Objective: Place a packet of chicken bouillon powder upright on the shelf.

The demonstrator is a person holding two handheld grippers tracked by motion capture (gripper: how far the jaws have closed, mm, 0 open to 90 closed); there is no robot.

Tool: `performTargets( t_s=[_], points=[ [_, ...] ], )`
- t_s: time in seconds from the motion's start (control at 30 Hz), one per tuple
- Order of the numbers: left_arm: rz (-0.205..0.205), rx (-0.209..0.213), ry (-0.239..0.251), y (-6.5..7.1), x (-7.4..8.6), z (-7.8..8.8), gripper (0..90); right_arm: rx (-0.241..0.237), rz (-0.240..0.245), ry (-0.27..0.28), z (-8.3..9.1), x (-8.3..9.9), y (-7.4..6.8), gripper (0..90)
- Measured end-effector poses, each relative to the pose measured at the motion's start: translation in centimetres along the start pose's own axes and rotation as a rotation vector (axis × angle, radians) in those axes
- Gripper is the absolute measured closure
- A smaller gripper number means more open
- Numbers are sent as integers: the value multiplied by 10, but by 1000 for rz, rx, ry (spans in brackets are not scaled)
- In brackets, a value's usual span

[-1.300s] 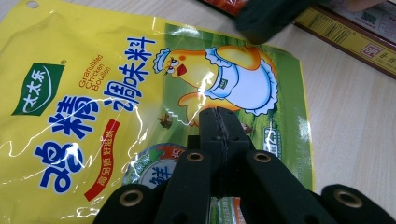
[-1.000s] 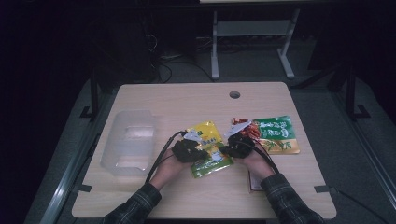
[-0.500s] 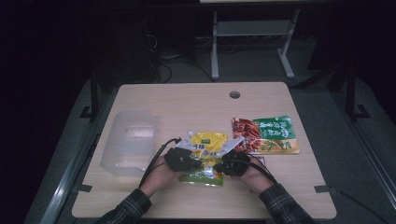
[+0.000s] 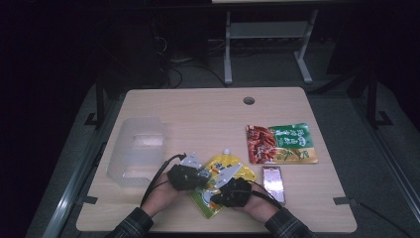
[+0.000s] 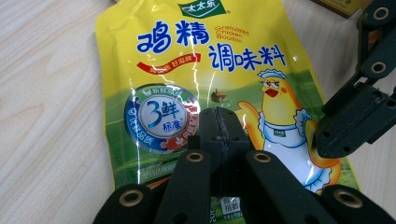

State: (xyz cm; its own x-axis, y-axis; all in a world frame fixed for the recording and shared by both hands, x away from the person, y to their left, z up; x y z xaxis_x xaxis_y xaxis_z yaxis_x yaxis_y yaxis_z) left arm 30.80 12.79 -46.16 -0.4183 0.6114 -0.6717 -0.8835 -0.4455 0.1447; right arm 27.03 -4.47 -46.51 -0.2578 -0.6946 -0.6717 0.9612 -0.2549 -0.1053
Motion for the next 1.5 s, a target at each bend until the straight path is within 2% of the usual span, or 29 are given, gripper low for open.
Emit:
performTargets(
  t_s=[0.2, 0.23, 0.33, 0.4, 0.47, 0.53, 0.6, 0.73, 0.8, 0.87, 0.9, 0.97, 1.03, 1.07, 1.1, 1.13, 1.23, 1.27, 1.33, 1.4, 1.43, 1.5],
  points=[
    [-2, -2, -1, -1, -1, -1, 900, 0, -7, 9, 4, -1, -2, 900],
    [10, 6, 16, -2, -2, -1, 899, 12, -3, 29, 10, -2, -1, 900],
    [10, -4, 23, -4, -5, -1, 897, 37, -30, 52, 22, 0, 3, 900],
    [12, -12, 31, -5, -9, 0, 842, 56, -57, 69, 31, 5, 7, 872],
    [2, -37, 39, -7, -15, 1, 788, 69, -111, 83, 40, 10, 8, 818],
    [2, -39, 40, -9, -19, 1, 713, 78, -127, 89, 44, 12, 9, 794],
    [9, -64, 36, -14, -28, -3, 602, 93, -162, 109, 54, 20, 10, 709],
    [28, -76, 1, -18, -32, -18, 422, 114, -191, 113, 61, 30, 10, 640],
    [23, -89, -14, -20, -32, -25, 368, 119, -194, 105, 63, 34, 10, 648],
    [25, -95, -24, -24, -31, -28, 323, 117, -198, 84, 61, 37, 8, 738],
    [21, -97, -33, -26, -31, -28, 304, 126, -182, 69, 59, 38, 9, 801],
    [42, -116, -15, -28, -30, -31, 260, 131, -175, 47, 56, 38, 10, 900],
    [44, -119, -30, -31, -29, -32, 219, 128, -177, 34, 52, 39, 11, 900],
    [44, -119, -30, -31, -29, -32, 208, 125, -186, 27, 51, 39, 11, 900],
    [72, -104, -24, -32, -28, -34, 202, 130, -177, 17, 49, 40, 12, 900],
    [78, -100, -25, -33, -27, -35, 195, 125, -189, 14, 47, 40, 12, 900],
    [104, -74, -30, -36, -26, -36, 200, 128, -185, -8, 41, 41, 14, 900],
    [97, -73, -29, -36, -26, -36, 200, 132, -172, -22, 39, 41, 15, 900],
    [87, -67, -33, -35, -27, -37, 216, 128, -187, -24, 35, 40, 15, 900],
    [83, -50, -20, -33, -27, -38, 264, 136, -177, -32, 34, 40, 17, 900],
    [74, -50, -27, -32, -27, -37, 290, 131, -191, -27, 33, 40, 17, 900],
    [72, -37, -30, -32, -28, -37, 325, 136, -169, -42, 31, 41, 19, 900]
  ],
)
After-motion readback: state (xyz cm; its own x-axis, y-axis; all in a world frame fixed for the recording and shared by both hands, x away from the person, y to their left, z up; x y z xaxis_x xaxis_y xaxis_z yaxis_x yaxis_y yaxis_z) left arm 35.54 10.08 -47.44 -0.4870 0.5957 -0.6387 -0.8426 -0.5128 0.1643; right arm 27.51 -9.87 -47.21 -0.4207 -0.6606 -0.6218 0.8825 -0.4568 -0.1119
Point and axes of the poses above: each handheld gripper's, and its own axes: z roughly backward along the jaws, x roughly out of its underside, y roughly to its right, the point moved 2 cm from there along -z, roughly forward along the jaws, and after that the axes turned 2 degrees about y, right-handed, at the moved point
